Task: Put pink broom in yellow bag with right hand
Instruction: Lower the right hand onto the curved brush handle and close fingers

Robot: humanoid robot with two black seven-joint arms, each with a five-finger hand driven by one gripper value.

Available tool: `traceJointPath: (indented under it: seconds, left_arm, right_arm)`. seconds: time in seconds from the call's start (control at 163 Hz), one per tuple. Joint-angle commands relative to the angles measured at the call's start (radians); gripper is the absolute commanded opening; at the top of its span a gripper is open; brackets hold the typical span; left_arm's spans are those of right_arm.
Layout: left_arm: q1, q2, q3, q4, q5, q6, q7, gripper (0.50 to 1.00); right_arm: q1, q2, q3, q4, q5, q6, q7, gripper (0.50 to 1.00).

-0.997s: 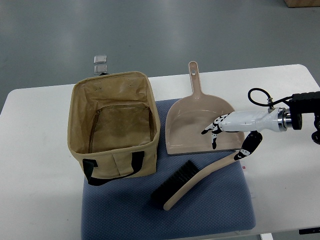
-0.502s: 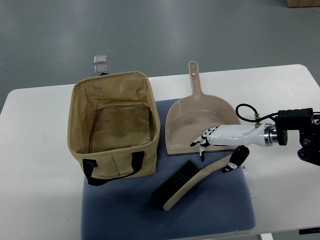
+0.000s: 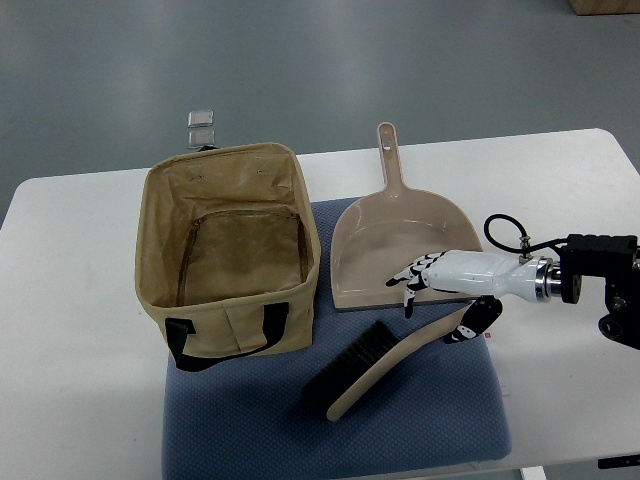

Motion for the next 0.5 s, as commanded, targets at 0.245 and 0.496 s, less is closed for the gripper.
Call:
traceJointPath:
  seconds: [0.245, 0.496]
  left_arm:
    - [0.0, 0.0, 0.0, 0.001, 0.0, 0.001, 0.0, 1.0]
    - [0.0, 0.0, 0.002, 0.001, 0.0, 0.0, 0.0, 1.0]
  right_arm:
    - [-0.023, 0.003, 0.007, -0.005, -0.066, -0.04, 0.0, 0.928]
    - [-0.025, 0.017, 0.009, -0.021, -0.089, -0.042, -0.006, 0.919]
